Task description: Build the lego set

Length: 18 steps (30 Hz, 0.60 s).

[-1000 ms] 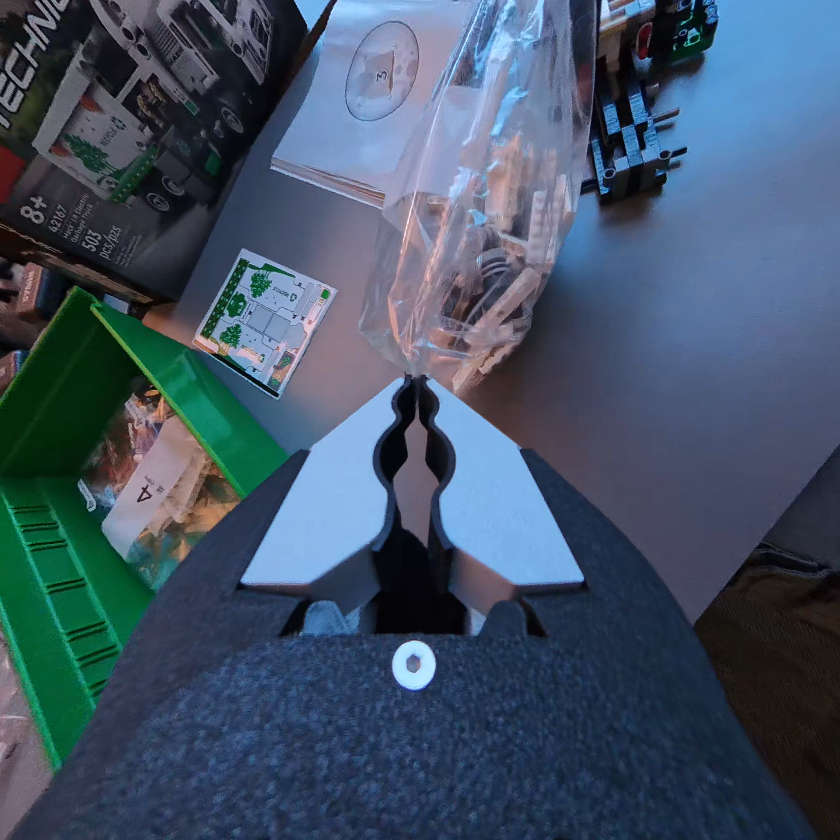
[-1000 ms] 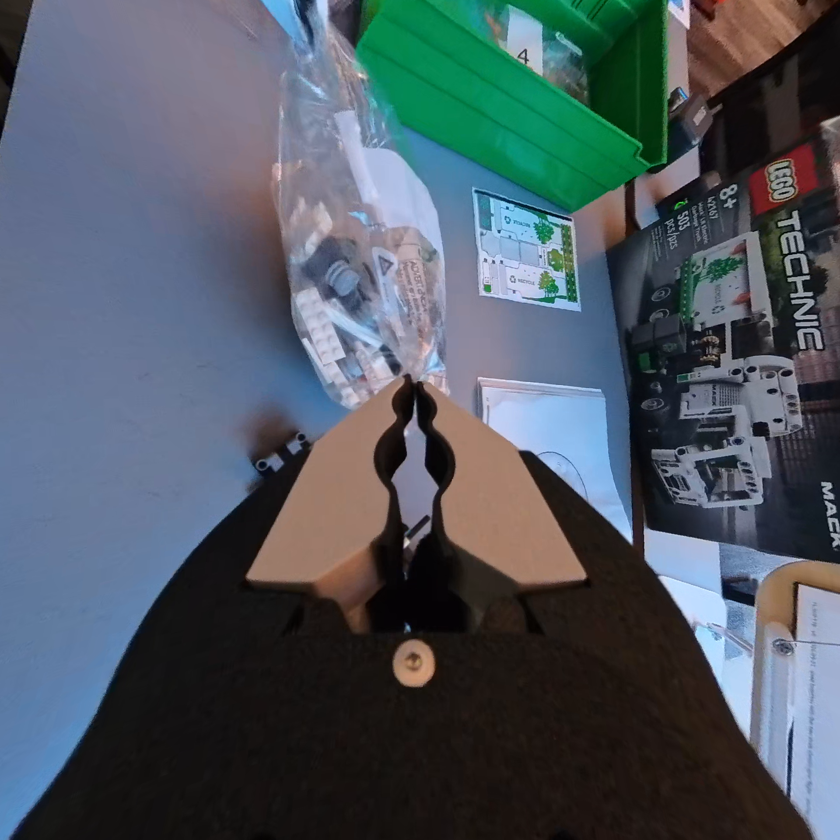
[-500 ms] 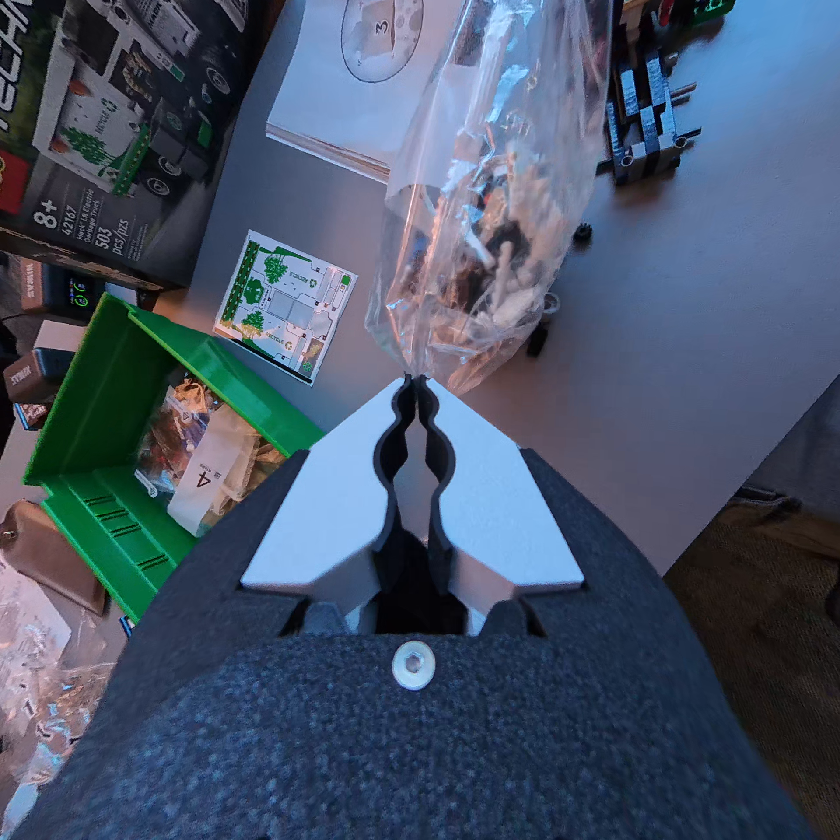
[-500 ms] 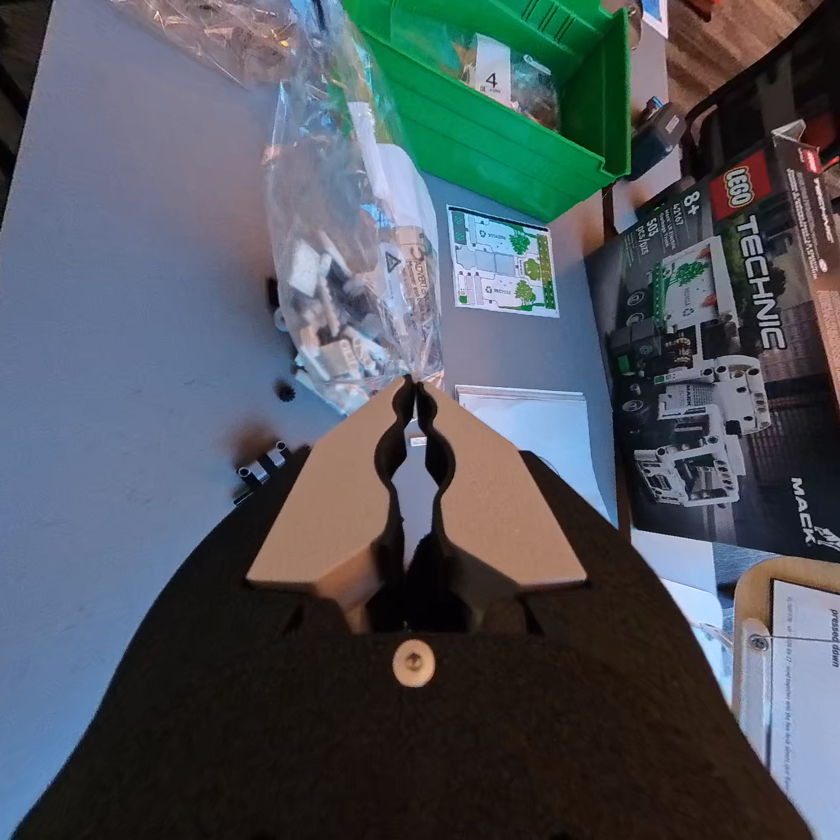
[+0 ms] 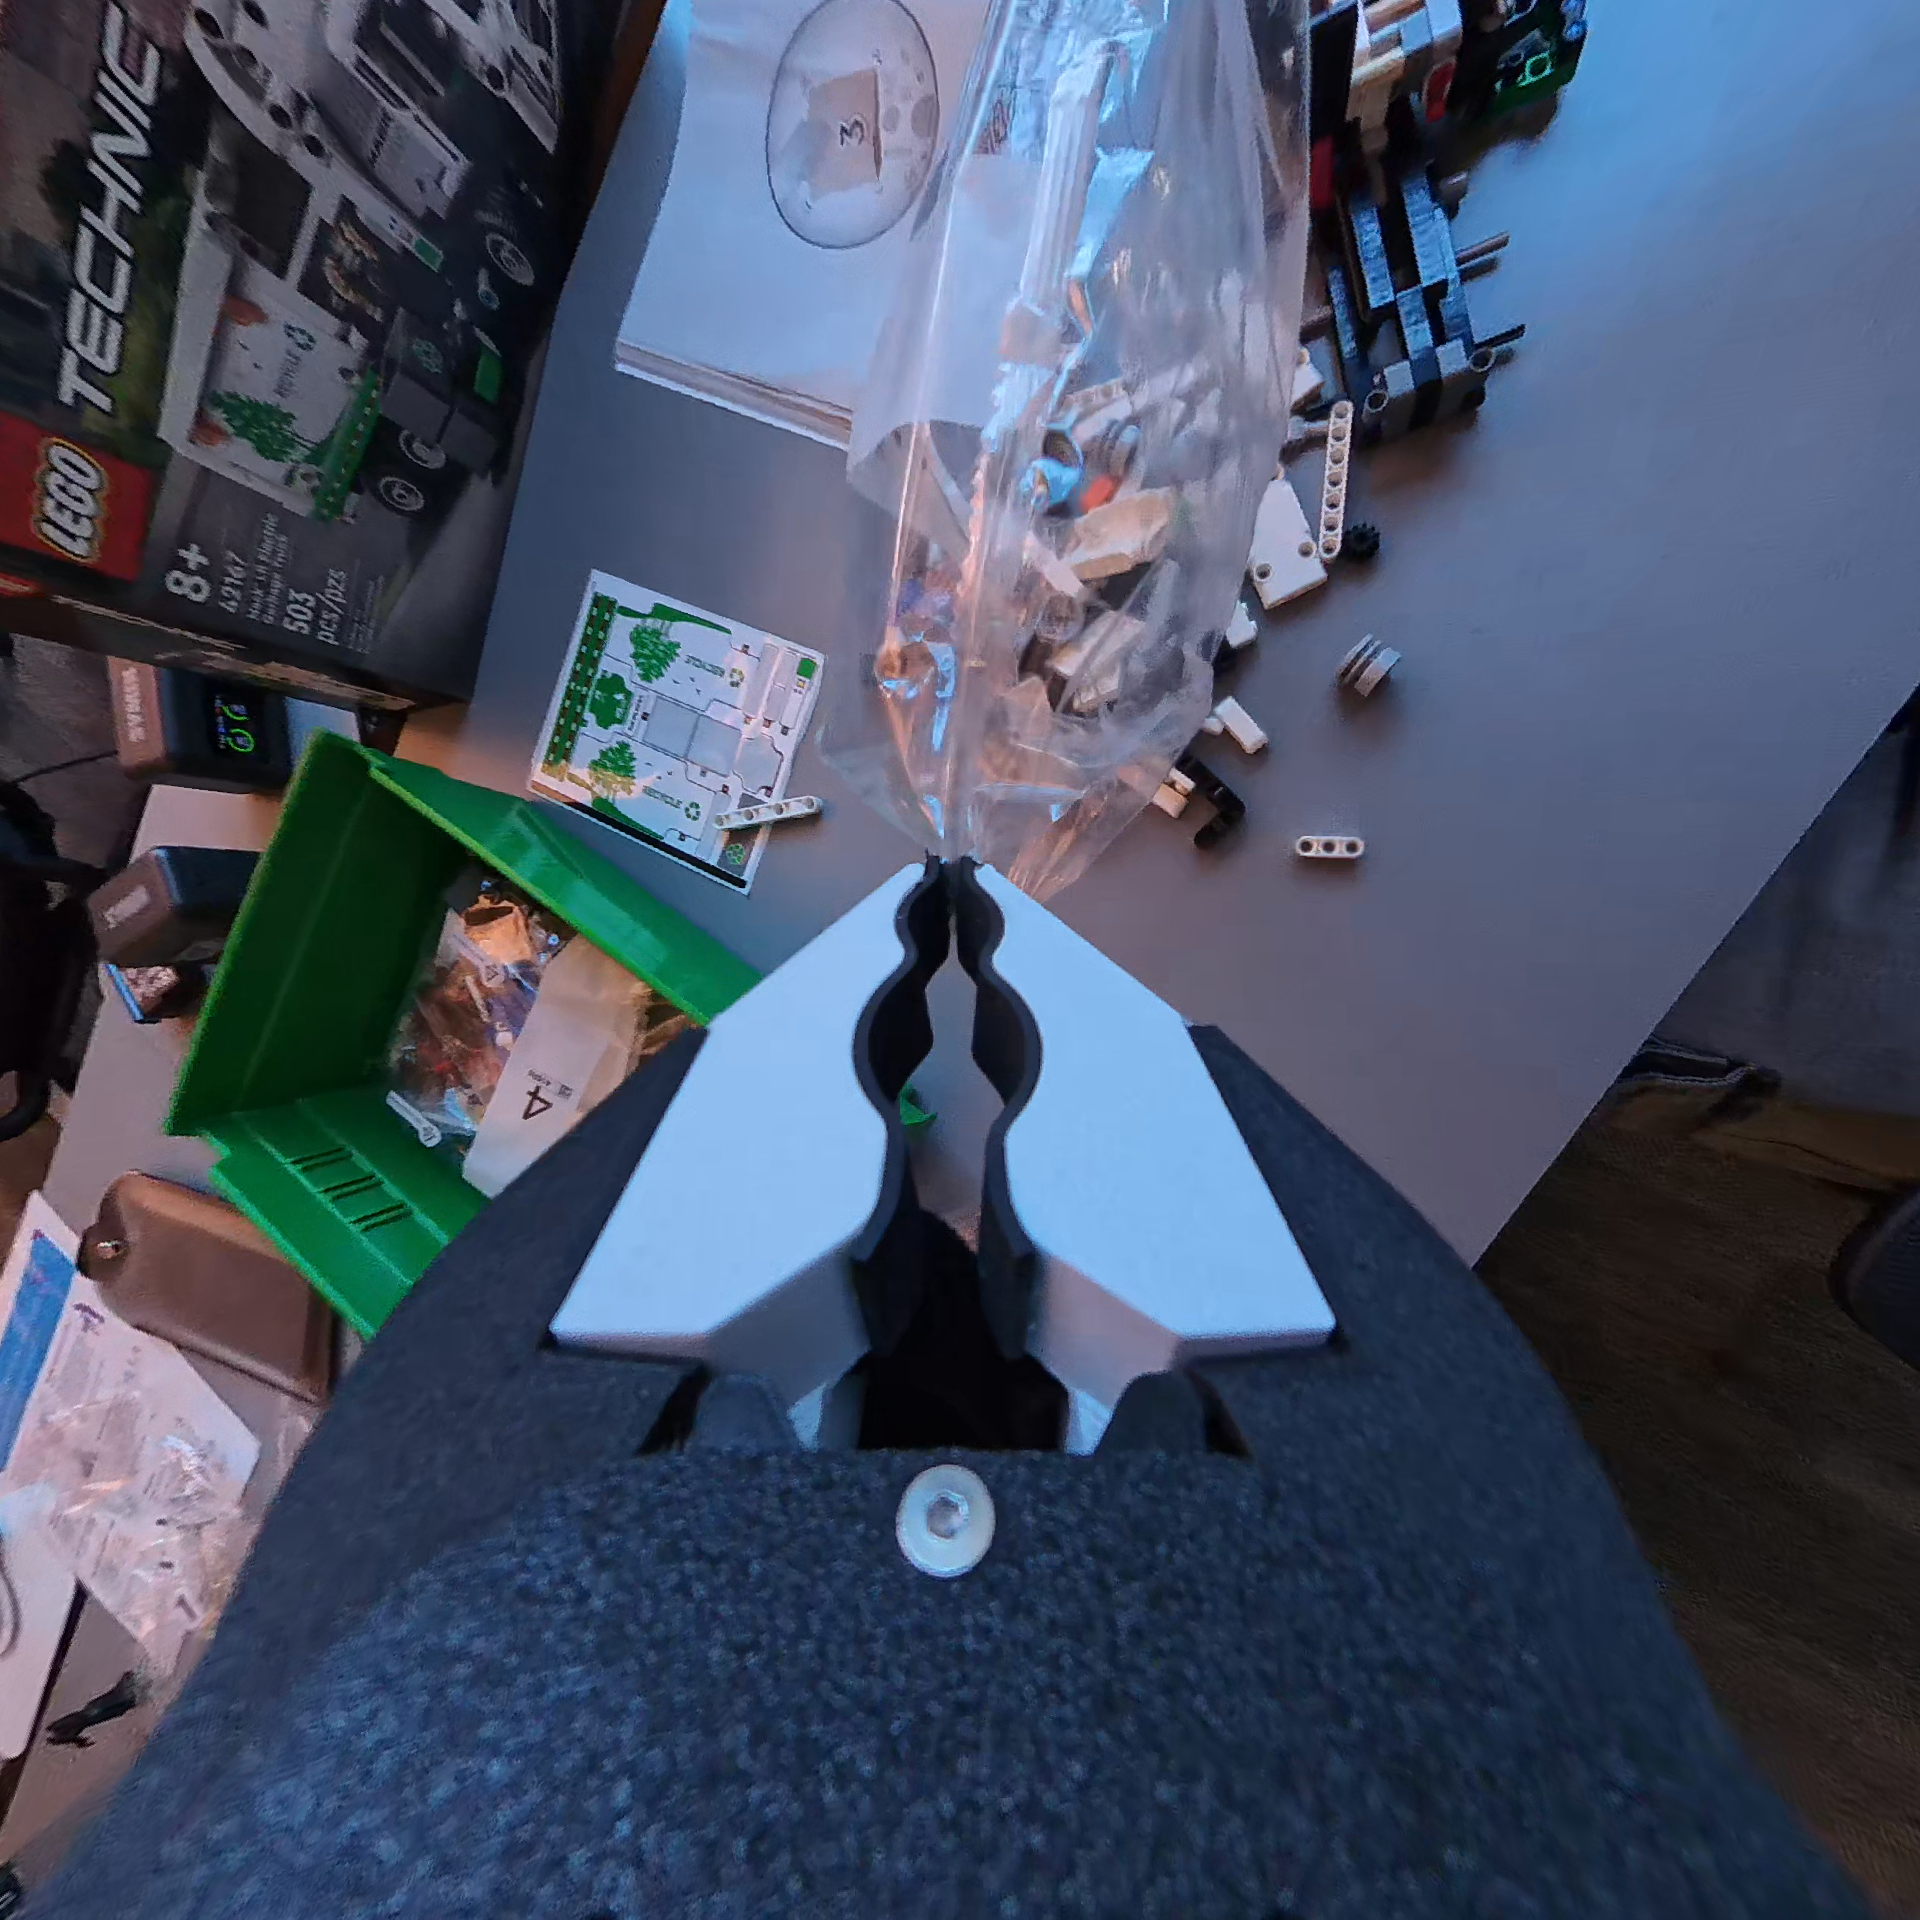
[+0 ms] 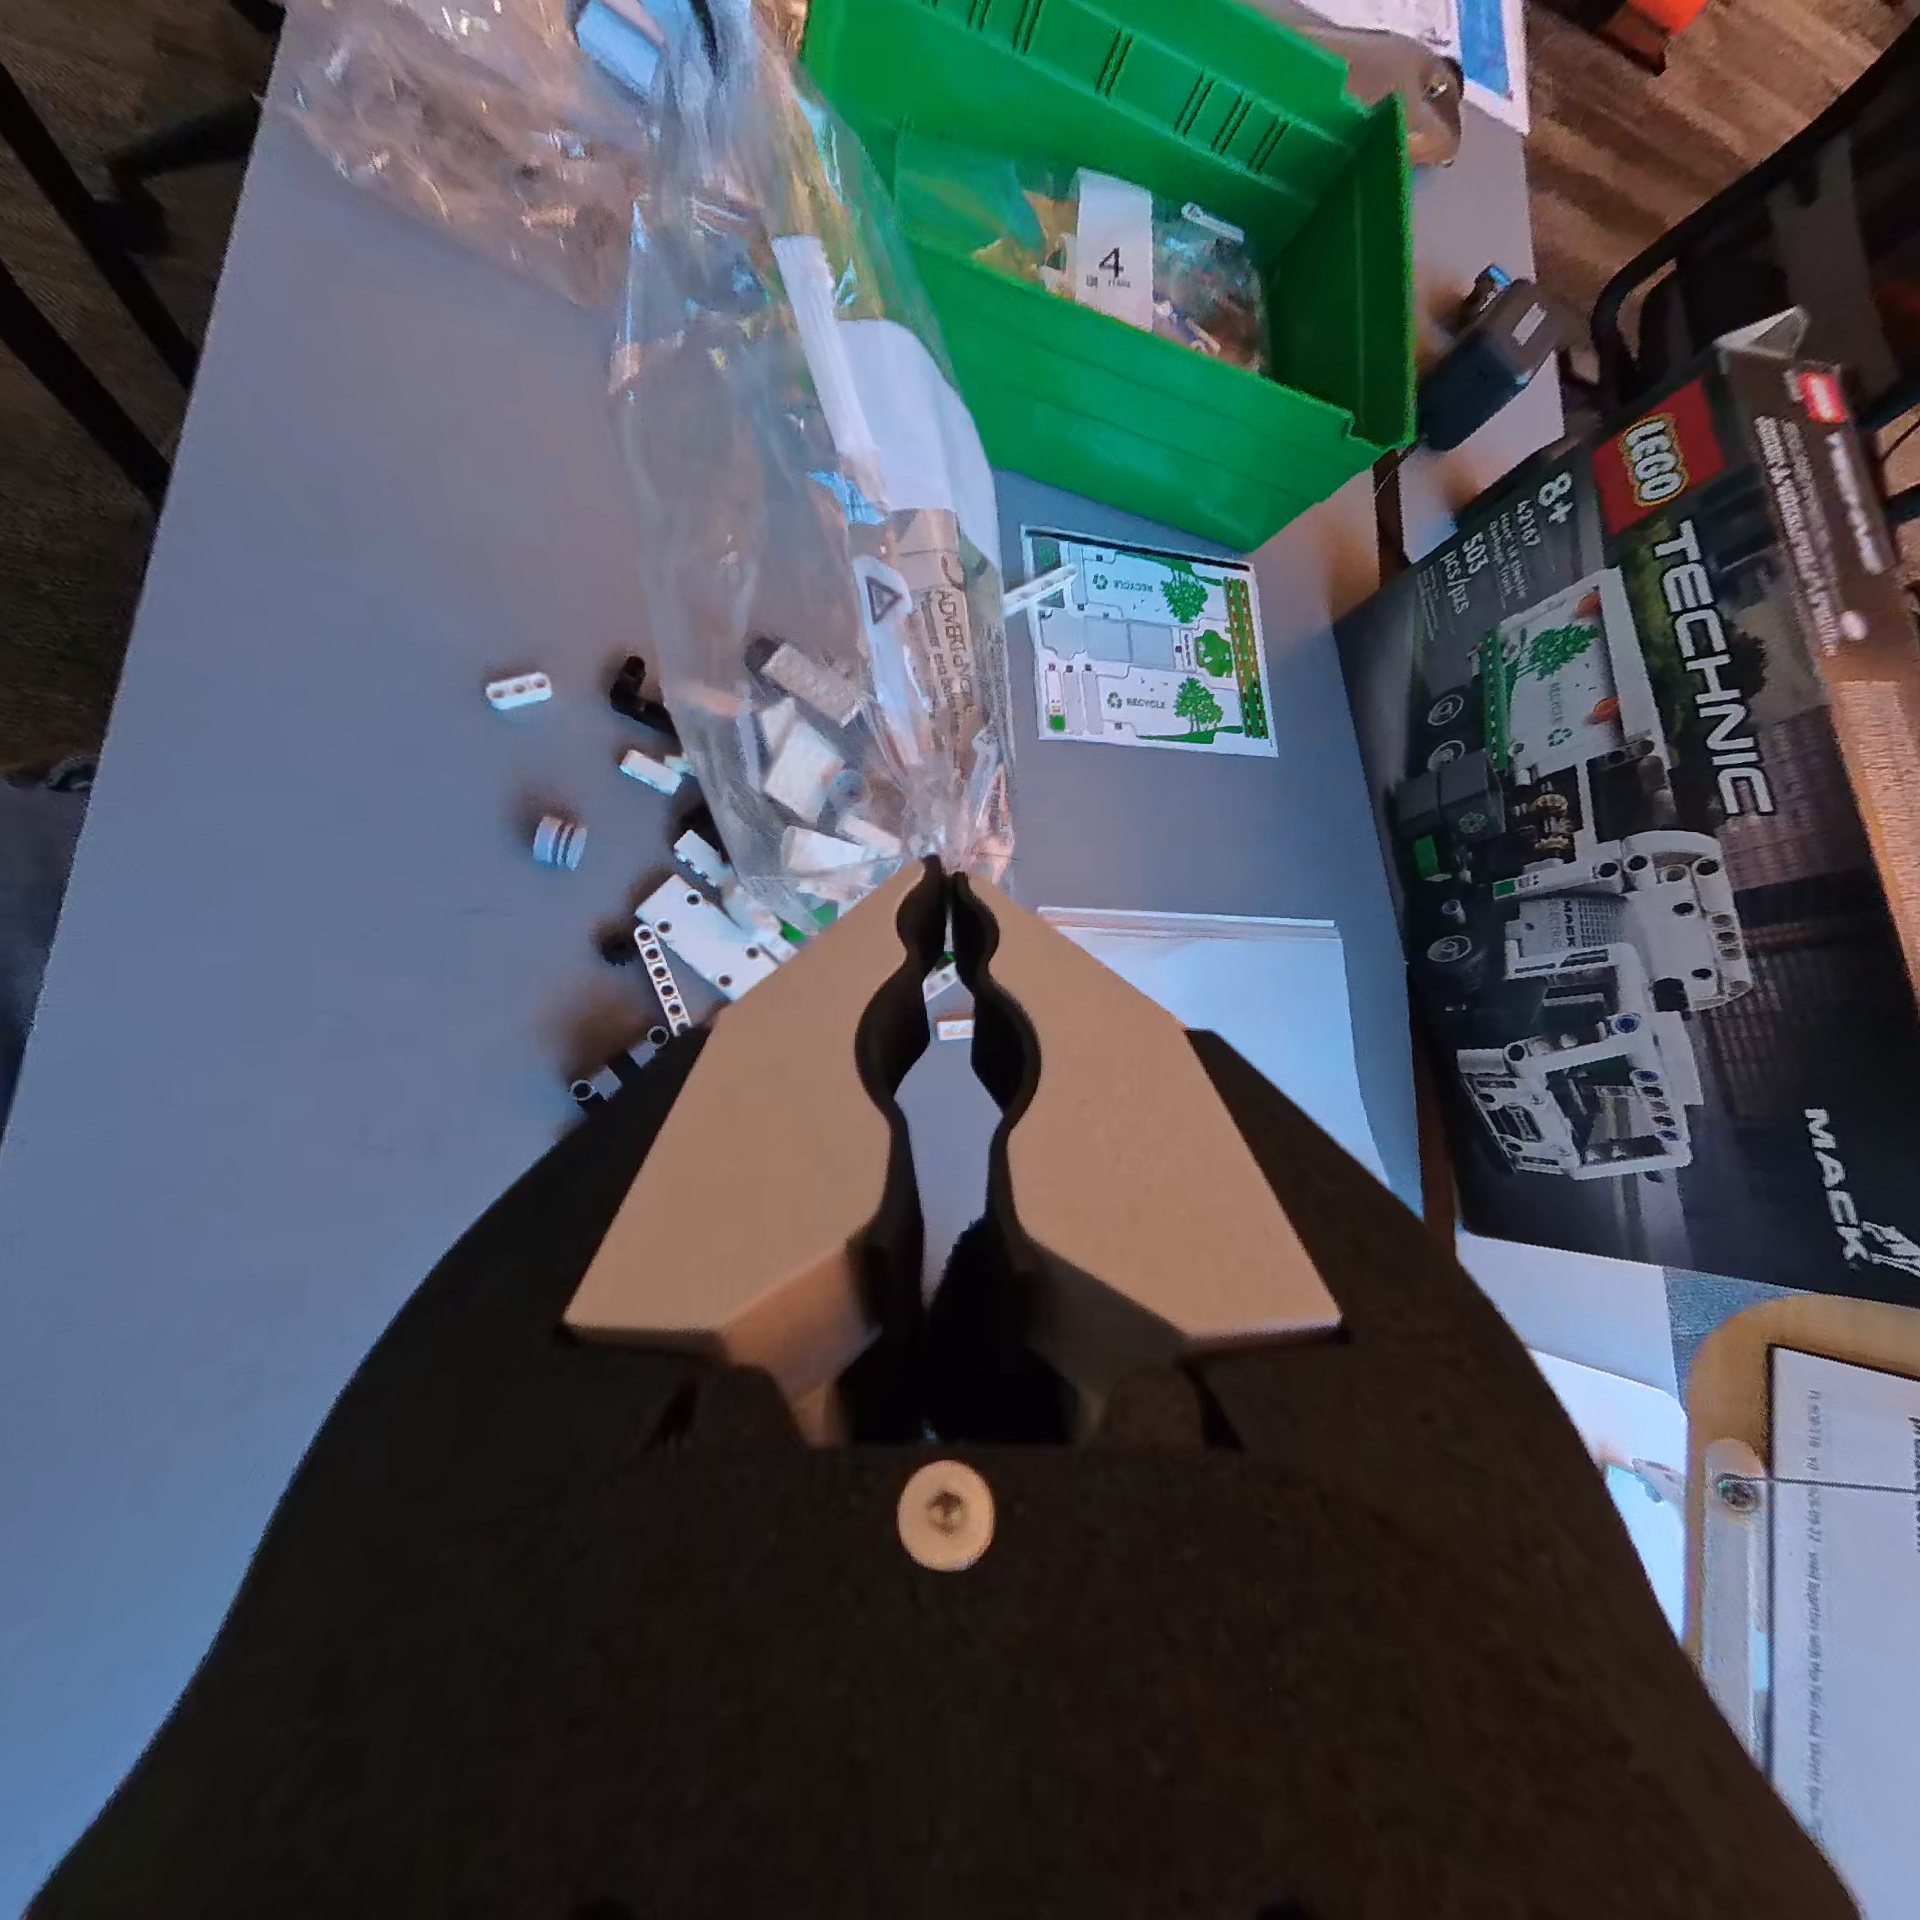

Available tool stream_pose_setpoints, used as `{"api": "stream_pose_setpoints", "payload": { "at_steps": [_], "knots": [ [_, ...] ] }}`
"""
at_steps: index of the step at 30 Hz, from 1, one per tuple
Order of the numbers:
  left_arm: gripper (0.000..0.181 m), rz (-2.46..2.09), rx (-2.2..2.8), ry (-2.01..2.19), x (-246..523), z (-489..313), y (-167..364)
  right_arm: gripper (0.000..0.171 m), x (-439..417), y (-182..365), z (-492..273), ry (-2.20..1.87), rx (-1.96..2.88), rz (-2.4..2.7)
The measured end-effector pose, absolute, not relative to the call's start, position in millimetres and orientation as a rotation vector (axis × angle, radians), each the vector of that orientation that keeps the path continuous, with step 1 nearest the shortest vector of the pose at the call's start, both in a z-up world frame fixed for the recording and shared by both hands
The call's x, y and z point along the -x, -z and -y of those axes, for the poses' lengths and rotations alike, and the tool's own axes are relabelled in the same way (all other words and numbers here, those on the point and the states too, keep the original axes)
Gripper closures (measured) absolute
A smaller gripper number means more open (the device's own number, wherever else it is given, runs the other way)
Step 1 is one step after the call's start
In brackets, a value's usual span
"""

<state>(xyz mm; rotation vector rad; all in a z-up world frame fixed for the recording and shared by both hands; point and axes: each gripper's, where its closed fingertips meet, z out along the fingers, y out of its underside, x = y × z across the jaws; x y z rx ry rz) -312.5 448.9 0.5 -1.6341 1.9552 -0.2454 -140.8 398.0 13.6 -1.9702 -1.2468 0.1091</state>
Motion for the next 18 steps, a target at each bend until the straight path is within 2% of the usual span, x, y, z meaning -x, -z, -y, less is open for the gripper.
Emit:
{"api": "stream_pose_setpoints", "payload": {
  "at_steps": [9,18],
  "knots": [
    [0.181,-1.932,1.592,0.138,311.0,-457.3,-55.8,0.171,140.3,-65.2,-400.4,-0.089,1.942,1.239],
    [0.181,-1.926,1.590,0.063,313.3,-456.0,-51.1,0.171,142.2,-61.4,-400.1,-0.064,1.951,1.240]
  ]
}}
